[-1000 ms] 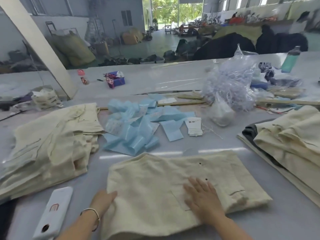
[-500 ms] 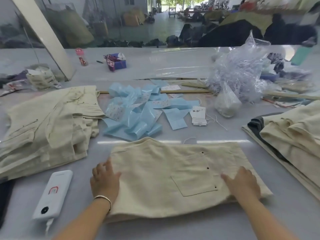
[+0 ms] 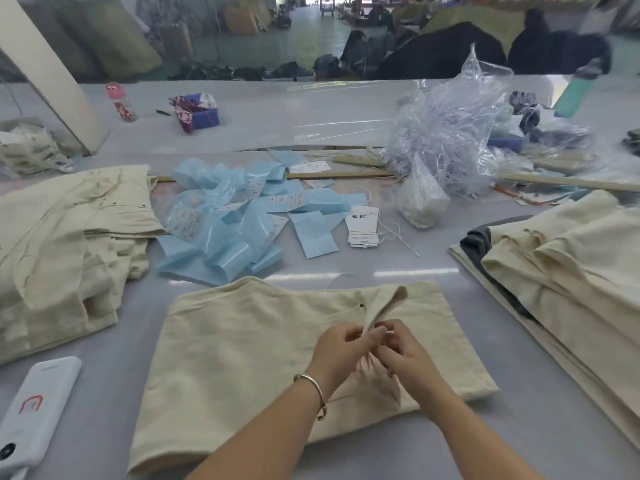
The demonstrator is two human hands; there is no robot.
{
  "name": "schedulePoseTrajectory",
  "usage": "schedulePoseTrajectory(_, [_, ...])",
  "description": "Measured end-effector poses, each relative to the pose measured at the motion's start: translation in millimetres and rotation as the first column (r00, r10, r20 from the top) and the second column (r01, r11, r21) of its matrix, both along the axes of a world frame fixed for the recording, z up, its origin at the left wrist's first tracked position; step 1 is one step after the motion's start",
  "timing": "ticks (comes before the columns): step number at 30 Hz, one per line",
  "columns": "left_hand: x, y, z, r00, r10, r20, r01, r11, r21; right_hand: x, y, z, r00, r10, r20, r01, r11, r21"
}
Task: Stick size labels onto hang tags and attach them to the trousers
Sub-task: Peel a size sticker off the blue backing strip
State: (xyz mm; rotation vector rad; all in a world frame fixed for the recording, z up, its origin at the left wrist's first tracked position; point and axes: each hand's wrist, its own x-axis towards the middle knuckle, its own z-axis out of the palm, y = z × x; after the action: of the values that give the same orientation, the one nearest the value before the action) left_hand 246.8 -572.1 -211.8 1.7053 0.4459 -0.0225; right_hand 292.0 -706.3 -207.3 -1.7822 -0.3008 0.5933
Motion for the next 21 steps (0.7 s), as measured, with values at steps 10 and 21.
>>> schedulePoseTrajectory(10, [19,6,-17,0.985,0.167,-0.044,-0.172,0.969,-0.178,24,-6,-13,0.981,-0.060,0.187,0.114,0.950,-0.291])
schedulePoseTrajectory(21, [32,19,4,0.949,0.274,0.155,-0.305,0.922,0.239,53,-41,-13,0.927,0.003,-0.375,0.103,0.960,0.261])
